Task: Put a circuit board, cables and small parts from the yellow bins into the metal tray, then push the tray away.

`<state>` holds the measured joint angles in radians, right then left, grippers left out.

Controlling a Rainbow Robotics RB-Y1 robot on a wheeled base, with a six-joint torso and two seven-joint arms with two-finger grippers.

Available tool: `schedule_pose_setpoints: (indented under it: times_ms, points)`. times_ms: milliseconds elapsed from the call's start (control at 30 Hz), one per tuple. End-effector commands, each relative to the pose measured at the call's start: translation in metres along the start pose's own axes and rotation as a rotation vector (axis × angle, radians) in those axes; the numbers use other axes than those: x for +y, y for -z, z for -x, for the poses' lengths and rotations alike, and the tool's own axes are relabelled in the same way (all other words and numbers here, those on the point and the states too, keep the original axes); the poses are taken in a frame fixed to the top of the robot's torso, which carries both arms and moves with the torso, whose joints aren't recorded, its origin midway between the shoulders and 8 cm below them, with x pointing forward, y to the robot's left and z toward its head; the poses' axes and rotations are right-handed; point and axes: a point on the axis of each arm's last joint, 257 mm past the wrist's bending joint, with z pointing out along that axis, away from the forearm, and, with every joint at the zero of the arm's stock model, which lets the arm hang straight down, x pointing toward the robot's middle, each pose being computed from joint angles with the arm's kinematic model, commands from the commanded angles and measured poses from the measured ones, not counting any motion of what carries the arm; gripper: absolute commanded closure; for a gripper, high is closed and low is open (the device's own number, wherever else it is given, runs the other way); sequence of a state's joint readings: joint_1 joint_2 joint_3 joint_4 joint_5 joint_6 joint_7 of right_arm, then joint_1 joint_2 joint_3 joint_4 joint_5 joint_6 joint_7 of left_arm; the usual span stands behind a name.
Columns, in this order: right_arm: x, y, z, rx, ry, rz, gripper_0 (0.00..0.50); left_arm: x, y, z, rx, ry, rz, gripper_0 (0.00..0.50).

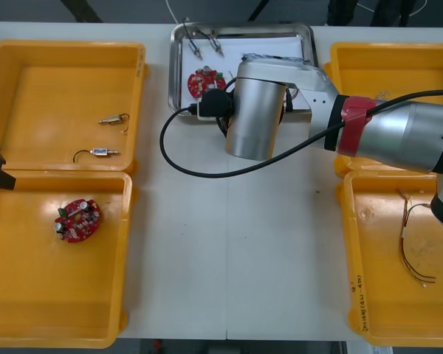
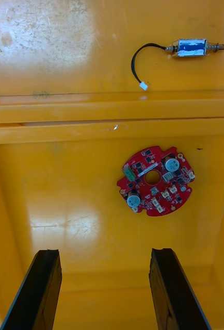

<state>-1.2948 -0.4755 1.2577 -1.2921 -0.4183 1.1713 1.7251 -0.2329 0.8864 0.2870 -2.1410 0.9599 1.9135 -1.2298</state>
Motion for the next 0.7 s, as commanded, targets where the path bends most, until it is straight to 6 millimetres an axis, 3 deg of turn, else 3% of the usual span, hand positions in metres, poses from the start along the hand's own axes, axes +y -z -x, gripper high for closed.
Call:
schedule_pose_setpoints:
  times_ms: [33, 333, 700]
  points:
    - [-0.030, 0.013, 0.020, -0.029, 0.067, -0.062, 0.000, 0.014, 0.015, 0.001, -0.018, -0.043, 0.047, 0.000]
    - [-0.028, 0.021, 0.023, -0.025, 0.054, -0.055, 0.000, 0.014, 0.015, 0.001, -0.018, -0.043, 0.047, 0.000]
    - [-0.015, 0.069, 0.030, 0.002, -0.028, 0.057, 0.000, 0.014, 0.015, 0.001, -0.018, -0.043, 0.047, 0.000]
